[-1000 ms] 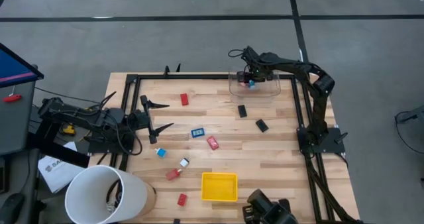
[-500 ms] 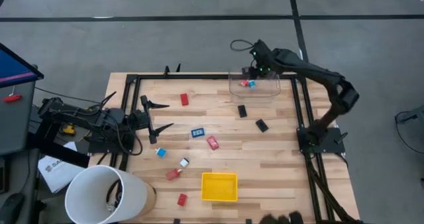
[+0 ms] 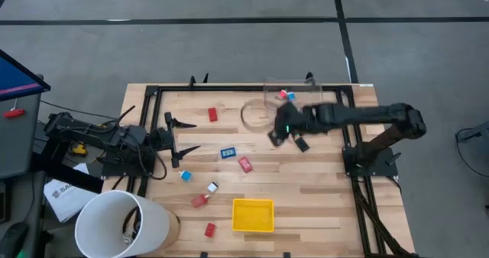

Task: Pick & Place Office items
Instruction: Put the blue charger adapter into the transparent bin

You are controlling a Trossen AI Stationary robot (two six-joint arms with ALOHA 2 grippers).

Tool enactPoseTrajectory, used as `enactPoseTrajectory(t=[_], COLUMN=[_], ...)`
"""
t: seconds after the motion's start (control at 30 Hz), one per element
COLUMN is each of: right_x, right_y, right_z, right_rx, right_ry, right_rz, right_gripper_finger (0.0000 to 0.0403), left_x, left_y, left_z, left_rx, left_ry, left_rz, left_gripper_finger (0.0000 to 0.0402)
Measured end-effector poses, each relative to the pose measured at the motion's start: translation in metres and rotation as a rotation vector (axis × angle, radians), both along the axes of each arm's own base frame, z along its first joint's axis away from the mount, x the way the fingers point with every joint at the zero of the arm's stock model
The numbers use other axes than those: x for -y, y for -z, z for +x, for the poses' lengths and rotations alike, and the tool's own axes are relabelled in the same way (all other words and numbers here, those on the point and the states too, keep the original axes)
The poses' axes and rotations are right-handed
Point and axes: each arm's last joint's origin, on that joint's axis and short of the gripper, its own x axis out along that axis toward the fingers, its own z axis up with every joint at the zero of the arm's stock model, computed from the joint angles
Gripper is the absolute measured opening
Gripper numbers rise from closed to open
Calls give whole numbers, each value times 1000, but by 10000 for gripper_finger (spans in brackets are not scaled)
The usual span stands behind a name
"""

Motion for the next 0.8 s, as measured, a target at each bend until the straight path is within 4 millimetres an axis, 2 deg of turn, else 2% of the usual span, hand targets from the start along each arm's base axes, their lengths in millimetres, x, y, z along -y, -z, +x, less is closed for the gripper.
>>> enactPoseTrajectory(t=[0.17,0.33,0.6,0.73,0.8], right_x=[-65,-108,-144,-150,-150], right_y=[8,17,21,22,21], right_z=[-3,-18,-46,-55,-57], right_rx=[38,90,117,116,113], right_ry=[-63,-77,-73,-68,-65], right_rz=[-53,-89,-128,-140,-143], right_gripper_finger=[188,188,188,188,188], left_x=[0,1,-4,-9,-11], left_y=[0,1,15,12,15], left_z=[-2,-1,1,7,9], left_rx=[-28,-29,-149,-211,-318], left_ry=[-9,17,-112,-143,-110], left_rz=[-58,-104,-132,-167,-199], left_gripper_finger=[328,328,328,328,328])
